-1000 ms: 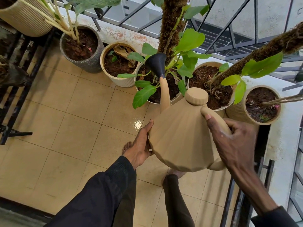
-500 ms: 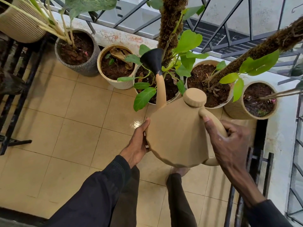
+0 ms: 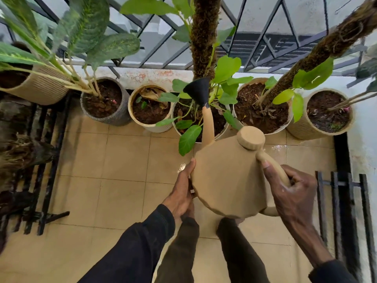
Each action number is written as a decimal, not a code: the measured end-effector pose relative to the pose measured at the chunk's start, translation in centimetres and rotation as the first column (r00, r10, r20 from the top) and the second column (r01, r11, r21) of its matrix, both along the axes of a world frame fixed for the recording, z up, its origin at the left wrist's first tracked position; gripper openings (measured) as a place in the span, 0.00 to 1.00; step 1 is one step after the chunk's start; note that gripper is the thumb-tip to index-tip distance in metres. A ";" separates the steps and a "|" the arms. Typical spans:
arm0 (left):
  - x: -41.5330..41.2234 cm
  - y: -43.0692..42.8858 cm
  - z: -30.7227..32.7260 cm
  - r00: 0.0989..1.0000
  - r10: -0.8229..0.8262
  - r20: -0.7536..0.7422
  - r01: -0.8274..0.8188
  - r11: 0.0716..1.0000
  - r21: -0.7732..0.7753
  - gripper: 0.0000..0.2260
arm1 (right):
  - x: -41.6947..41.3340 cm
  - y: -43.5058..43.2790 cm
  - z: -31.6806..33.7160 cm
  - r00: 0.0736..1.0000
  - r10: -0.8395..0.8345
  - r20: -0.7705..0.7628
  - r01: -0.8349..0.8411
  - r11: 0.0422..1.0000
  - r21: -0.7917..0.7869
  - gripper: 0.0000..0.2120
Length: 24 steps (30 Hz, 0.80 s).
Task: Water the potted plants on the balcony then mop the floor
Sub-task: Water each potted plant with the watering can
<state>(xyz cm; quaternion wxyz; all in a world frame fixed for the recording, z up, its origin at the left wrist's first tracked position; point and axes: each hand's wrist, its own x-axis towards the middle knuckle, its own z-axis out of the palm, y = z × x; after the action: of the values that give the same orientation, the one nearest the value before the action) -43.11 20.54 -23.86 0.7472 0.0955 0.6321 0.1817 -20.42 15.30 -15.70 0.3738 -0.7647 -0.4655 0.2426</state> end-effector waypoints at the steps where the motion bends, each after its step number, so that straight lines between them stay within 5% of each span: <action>1: 0.0 0.1 0.3 1.000 -0.004 0.000 0.004 1.000 0.005 0.32 | -0.1 -0.3 -0.1 1.000 -0.006 -0.012 0.006 1.000 0.006 0.24; 7: 0.0 0.5 1.8 1.000 -0.008 -0.003 0.008 0.998 0.065 0.21 | 0.0 -0.8 -0.7 0.998 -0.050 -0.036 0.050 0.999 0.002 0.29; 18: -0.8 0.6 2.2 1.000 0.025 -0.003 -0.024 0.987 0.161 0.20 | -0.1 0.3 -1.3 0.996 0.035 -0.080 -0.030 0.998 0.057 0.19; 24: -3.0 1.5 1.4 0.998 0.036 -0.052 -0.025 0.979 0.202 0.23 | -1.9 2.0 -2.0 0.996 0.066 -0.058 -0.062 0.996 0.060 0.25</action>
<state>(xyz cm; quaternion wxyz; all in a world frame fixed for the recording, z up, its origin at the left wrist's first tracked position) -46.09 22.09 -22.46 0.7130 0.1661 0.6323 0.2534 -22.33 17.30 -17.68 0.4017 -0.7306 -0.4852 0.2635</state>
